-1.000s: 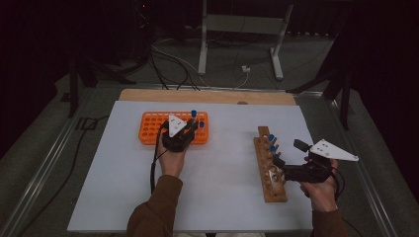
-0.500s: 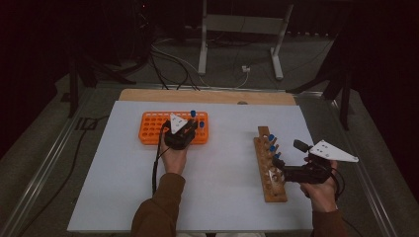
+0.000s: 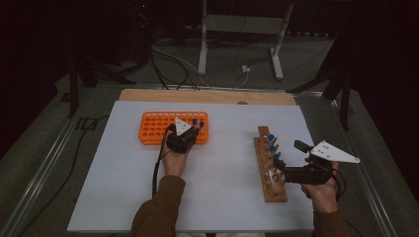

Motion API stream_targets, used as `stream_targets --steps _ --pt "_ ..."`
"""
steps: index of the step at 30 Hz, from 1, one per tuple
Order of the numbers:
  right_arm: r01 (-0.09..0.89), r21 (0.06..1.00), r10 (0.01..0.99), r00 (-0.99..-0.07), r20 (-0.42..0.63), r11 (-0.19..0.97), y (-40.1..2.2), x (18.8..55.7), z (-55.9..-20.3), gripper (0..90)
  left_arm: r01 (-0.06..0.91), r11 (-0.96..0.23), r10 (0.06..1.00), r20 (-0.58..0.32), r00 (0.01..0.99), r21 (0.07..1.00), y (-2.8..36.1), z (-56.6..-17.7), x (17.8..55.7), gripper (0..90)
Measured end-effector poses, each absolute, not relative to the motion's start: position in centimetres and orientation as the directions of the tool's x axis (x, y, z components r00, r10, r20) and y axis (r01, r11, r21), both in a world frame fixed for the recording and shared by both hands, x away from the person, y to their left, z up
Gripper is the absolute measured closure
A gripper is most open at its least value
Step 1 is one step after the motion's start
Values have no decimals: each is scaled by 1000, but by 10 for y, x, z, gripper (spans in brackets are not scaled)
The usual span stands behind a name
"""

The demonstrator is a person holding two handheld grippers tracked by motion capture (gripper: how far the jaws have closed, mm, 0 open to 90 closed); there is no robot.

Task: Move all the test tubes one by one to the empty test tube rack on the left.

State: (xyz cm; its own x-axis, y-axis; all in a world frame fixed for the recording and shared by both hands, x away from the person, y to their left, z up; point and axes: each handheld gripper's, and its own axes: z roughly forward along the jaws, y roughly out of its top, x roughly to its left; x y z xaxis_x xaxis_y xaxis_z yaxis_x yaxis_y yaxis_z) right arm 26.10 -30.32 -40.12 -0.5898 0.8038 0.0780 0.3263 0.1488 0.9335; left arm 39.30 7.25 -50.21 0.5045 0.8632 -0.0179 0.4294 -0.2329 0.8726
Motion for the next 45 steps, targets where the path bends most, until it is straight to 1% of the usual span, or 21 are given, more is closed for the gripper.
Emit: stream_targets --steps 6,13,17,20,24,26,28,29,30,33,37,38,39,41,45 --pt "327 931 797 -599 74 160 -300 261 -403 0 435 -263 860 5 510 861 70 -503 393 790" --pt "327 932 798 -598 76 156 -301 260 -402 0 441 -264 861 3 509 858 70 -502 392 787" --pt "326 933 798 -598 77 154 -301 260 -402 0 457 -231 852 -48 521 859 73 -502 393 764" --pt "327 933 798 -597 79 152 -302 260 -403 0 469 -214 835 -89 543 857 77 -501 393 687" --pt "325 934 798 -597 79 150 -303 260 -403 0 461 -205 832 -94 547 864 81 -498 389 576" --pt "324 934 799 -596 77 151 -303 260 -403 0 455 -194 830 -102 548 869 84 -495 386 544" --pt "324 934 800 -595 79 149 -303 260 -403 0 460 -177 822 -126 555 870 88 -492 385 485" --pt "324 934 800 -595 77 151 -303 260 -403 0 466 -166 819 -141 555 869 90 -491 384 480" --pt "324 934 801 -594 77 151 -304 260 -403 0 464 -163 817 -145 559 871 92 -489 382 449" --pt "322 935 799 -596 81 146 -304 260 -404 0 460 -170 813 -140 565 872 95 -486 376 349" --pt "328 934 799 -594 89 139 -305 261 -405 0 449 -182 812 -124 570 875 97 -479 366 192" --pt "328 934 799 -595 90 139 -305 261 -406 0 447 -179 809 -127 574 876 99 -477 363 169" --pt "328 934 798 -595 90 140 -305 261 -406 0 442 -177 805 -129 579 879 100 -475 361 166" --pt "328 934 799 -595 87 142 -305 260 -406 0 439 -172 805 -131 578 882 102 -471 357 108" --pt "330 933 799 -594 87 144 -304 260 -407 0 424 -178 798 -122 591 888 104 -465 347 28"
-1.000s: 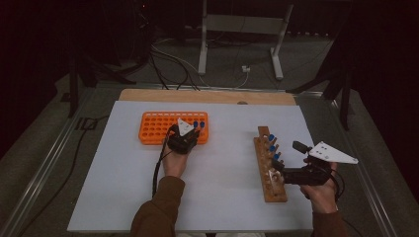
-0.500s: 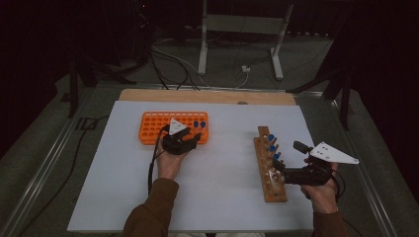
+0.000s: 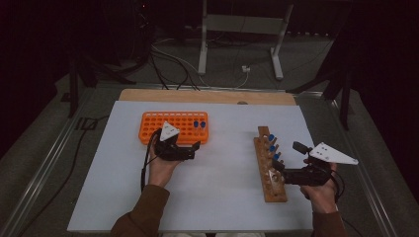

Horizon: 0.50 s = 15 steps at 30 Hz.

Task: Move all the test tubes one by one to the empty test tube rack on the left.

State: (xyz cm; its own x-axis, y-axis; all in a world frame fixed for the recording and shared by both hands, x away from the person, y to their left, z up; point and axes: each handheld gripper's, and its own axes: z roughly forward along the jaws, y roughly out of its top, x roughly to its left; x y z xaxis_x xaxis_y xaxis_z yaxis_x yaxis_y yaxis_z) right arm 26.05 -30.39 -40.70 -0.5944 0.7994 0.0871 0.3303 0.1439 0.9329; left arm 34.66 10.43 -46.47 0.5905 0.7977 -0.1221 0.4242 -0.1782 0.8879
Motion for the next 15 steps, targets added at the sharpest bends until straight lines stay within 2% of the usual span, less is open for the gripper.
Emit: stream_targets --steps 10,15 --pt "358 921 798 -594 100 152 -305 263 -413 1 384 -158 748 -143 648 910 102 -456 322 10" --pt "375 915 797 -594 112 151 -306 265 -416 31 373 -160 729 -145 669 914 97 -452 317 10"
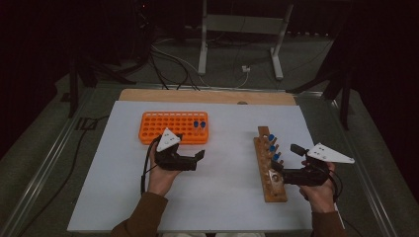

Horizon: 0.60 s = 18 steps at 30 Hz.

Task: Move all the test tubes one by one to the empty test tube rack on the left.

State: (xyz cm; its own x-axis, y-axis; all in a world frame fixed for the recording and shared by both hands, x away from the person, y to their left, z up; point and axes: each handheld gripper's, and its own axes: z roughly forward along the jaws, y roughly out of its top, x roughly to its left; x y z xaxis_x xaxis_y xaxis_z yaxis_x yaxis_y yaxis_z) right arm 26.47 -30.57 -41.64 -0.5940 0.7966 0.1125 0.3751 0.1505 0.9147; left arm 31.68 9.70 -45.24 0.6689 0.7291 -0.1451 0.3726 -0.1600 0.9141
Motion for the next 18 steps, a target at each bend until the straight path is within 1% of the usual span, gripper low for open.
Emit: stream_targets --steps 6,12,13,16,18 --pt "407 899 801 -586 123 160 -309 268 -425 66 360 -146 725 -148 672 921 97 -449 311 10" --pt "448 875 814 -568 120 183 -309 273 -435 166 358 -142 721 -151 676 923 96 -449 309 9" --pt "452 871 814 -569 115 193 -309 274 -437 203 358 -142 721 -152 676 923 96 -449 308 9" --pt "457 862 817 -569 93 220 -307 275 -442 367 361 -144 719 -152 678 921 94 -450 308 9" --pt "463 856 810 -579 95 231 -306 276 -445 450 361 -144 717 -155 680 921 93 -450 308 9"
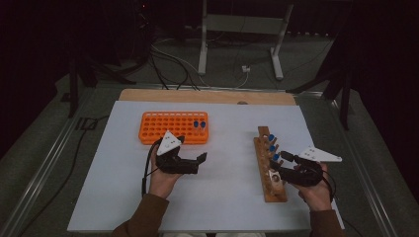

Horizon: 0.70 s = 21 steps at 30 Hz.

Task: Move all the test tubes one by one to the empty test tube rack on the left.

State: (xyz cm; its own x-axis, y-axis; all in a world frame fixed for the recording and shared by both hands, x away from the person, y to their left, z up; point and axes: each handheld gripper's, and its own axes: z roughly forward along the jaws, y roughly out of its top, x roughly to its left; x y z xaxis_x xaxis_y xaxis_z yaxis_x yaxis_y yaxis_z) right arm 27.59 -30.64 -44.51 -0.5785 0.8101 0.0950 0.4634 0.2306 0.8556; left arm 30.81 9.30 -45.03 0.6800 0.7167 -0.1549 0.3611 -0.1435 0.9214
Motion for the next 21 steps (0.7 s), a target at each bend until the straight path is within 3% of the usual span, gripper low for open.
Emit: stream_targets --steps 9,21 --pt "456 846 817 -575 43 277 -297 280 -453 722 356 -135 715 -158 681 925 94 -449 308 9" --pt "453 846 834 -552 19 281 -290 283 -459 742 351 -114 714 -169 679 930 96 -447 308 9"
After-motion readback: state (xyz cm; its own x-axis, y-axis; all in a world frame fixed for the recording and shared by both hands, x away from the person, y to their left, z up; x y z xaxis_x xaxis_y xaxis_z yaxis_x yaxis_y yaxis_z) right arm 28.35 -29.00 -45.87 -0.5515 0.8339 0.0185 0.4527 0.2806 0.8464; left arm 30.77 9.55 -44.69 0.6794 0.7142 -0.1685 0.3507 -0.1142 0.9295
